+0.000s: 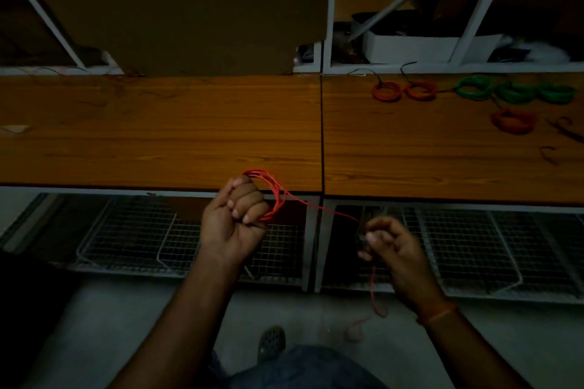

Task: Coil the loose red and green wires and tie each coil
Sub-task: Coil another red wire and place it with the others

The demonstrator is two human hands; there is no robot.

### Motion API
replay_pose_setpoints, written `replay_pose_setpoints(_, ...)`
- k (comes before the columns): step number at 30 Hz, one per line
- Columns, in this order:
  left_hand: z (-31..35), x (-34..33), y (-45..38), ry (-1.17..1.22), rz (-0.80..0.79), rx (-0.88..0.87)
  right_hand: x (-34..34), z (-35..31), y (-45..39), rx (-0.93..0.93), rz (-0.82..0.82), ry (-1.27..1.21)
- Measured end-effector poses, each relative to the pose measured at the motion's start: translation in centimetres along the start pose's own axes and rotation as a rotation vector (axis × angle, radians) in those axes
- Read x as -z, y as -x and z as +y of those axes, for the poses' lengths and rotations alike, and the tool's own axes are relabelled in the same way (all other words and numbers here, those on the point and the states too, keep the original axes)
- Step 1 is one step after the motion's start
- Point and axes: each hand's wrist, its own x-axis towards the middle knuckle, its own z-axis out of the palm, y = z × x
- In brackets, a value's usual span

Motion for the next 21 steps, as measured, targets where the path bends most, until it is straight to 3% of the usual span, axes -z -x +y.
replay_pose_setpoints(3, 0.7, 0.6, 0.3, 0.012, 0.012, -0.050, 0.7, 1.8, 0.4, -0.010, 0.222, 0.162)
replay_pose_setpoints(5, 0.4, 0.3, 0.4, -0.029, 0.068, -0.114, 0.6, 2.2, 0.5, 0.046, 0.198, 0.406)
replay_pose_setpoints(6, 0.1, 0.1, 0.4, -0.046, 0.095, -0.148, 0.4, 2.0, 0.5, 0.062, 0.082, 0.540)
replay_pose_setpoints(9, -0.9, -1.0, 0.1, -0.117, 0.176, -0.246, -1.0, 0.3, 0.8, 0.073, -0.489, 1.022)
replay_pose_setpoints(11, -1.5, -1.8, -0.3, -0.204, 0.227, -0.288, -2.5, -1.7, 1.4, 0.191, -0.727, 1.157)
replay_pose_setpoints(14, -2.1, -1.9, -0.6, -0.421, 0.293, -0.343, -4.3, -5.9, 2.4, 0.361, -0.850, 1.121)
replay_pose_setpoints(18, -3.1, -1.9, -0.3, -0.816, 0.314, -0.402, -5.5, -10.4, 2.8, 0.392, -1.034, 0.927)
replay_pose_setpoints(20, -3.5, -2.2, -0.2, -0.802, 0.336, -0.399, -5.7, -11.6, 2.6, 0.349, -1.045, 0.699)
replay_pose_setpoints(21, -3.4, -2.3, -0.3, -0.752, 0.359, -0.394, -5.6, -11.7, 2.2, 0.294, -0.965, 0.549)
